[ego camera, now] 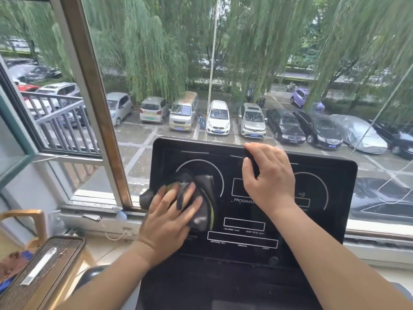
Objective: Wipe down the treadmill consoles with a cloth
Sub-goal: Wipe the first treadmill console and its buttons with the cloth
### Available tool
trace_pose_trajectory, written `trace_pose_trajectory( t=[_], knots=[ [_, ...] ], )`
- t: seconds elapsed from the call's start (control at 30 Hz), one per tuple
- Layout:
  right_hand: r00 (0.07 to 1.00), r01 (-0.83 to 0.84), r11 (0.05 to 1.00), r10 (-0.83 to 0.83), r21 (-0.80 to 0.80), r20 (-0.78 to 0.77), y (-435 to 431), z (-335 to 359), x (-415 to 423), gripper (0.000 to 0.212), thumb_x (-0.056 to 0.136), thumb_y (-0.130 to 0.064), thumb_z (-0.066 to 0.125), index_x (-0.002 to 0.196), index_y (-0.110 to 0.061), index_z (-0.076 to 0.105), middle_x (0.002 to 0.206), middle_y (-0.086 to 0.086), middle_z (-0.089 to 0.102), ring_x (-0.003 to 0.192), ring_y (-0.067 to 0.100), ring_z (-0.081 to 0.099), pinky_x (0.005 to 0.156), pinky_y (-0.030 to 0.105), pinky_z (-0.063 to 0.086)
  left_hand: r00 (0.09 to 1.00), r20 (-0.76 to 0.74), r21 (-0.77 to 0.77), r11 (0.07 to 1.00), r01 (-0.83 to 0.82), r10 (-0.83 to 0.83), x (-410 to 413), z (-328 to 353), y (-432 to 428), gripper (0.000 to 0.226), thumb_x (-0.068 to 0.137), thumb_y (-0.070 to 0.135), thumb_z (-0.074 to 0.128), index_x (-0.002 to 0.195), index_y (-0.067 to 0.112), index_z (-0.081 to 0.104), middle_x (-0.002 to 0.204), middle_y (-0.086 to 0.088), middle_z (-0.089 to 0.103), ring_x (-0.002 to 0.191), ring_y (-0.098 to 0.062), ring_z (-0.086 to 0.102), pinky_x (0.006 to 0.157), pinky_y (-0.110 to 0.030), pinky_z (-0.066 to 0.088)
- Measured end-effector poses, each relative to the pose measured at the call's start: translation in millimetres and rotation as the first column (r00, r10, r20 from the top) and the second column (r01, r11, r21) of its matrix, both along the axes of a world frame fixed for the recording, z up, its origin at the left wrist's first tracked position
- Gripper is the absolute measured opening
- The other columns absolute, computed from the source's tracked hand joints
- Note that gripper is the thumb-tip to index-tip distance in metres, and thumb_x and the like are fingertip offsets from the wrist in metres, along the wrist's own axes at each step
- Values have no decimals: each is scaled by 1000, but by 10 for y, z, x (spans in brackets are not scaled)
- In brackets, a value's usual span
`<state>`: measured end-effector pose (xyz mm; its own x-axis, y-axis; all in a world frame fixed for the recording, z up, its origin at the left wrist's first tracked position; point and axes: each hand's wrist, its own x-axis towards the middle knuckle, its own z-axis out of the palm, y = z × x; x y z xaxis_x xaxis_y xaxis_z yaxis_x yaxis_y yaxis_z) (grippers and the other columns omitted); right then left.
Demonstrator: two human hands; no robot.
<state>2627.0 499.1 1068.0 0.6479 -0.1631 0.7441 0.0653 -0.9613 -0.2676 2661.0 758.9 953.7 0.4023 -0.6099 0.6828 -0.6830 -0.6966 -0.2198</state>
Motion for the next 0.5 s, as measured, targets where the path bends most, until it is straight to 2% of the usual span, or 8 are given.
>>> trace_pose_trajectory(
  t=[0.07, 0.13, 0.2, 0.27, 0.33, 0.43, 0.5],
  knots=[
    [1000, 6, 1000, -6, -4, 5, 6, -1, 5, 35, 100, -29, 59, 134, -26, 66, 132, -10, 68, 129, 17, 52, 122, 36, 31, 999, 44, 16, 1000, 23, -24, 201, 241, 161, 56, 90, 23, 58, 146, 20, 61, 162, -10, 43, 144, -41, 44, 120, -63, 30],
    [1000, 14, 1000, -14, 6, 4, 16, -8, 11, 34, 100, -30, 59, 133, -26, 66, 132, -10, 68, 129, 20, 53, 121, 36, 31, 995, -57, -188, 978, -90, 80, 342, 466, 195, 57, 94, 26, 55, 151, 20, 55, 167, -8, 35, 150, -42, 36, 123, -61, 25],
    [1000, 15, 1000, -15, 15, 1, 24, -13, 17, 34, 100, -31, 57, 133, -26, 65, 132, -10, 67, 129, 21, 53, 122, 37, 30, 967, -229, -432, 878, -206, 114, 361, 575, 73, 58, 96, 25, 52, 154, 18, 51, 170, -7, 29, 154, -40, 27, 125, -59, 21],
    [1000, 16, 1000, -16, 14, 1, 28, -19, 20, 36, 100, -33, 54, 133, -26, 65, 132, -9, 67, 130, 21, 52, 122, 37, 30, 961, -246, -509, 827, -239, 126, 255, 481, -88, 59, 95, 22, 52, 154, 14, 50, 169, -11, 30, 153, -42, 28, 124, -61, 22],
    [1000, 16, 1000, -16, 9, 1, 25, -17, 19, 37, 99, -35, 52, 133, -26, 65, 133, -10, 67, 129, 19, 51, 123, 37, 29, 975, -186, -431, 882, -189, 118, 89, 208, -170, 59, 93, 20, 55, 151, 12, 54, 166, -11, 36, 149, -44, 35, 122, -63, 25],
    [1000, 5, 1000, -5, -6, 3, 12, -7, 19, 36, 99, -31, 56, 134, -25, 64, 133, -9, 67, 130, 19, 51, 123, 38, 30, 997, -72, -134, 991, -22, 12, -89, -110, -37, 60, 87, 18, 61, 147, 18, 60, 163, -6, 42, 147, -37, 42, 120, -59, 33],
    [1000, 5, 1000, -5, -10, 15, 15, -14, 13, 36, 98, -27, 60, 134, -24, 65, 132, -8, 68, 129, 16, 49, 123, 40, 31, 994, -15, 32, 994, 105, -104, 33, -25, 176, 59, 87, 16, 59, 145, 21, 62, 162, -5, 44, 148, -34, 43, 119, -57, 35]
  ],
)
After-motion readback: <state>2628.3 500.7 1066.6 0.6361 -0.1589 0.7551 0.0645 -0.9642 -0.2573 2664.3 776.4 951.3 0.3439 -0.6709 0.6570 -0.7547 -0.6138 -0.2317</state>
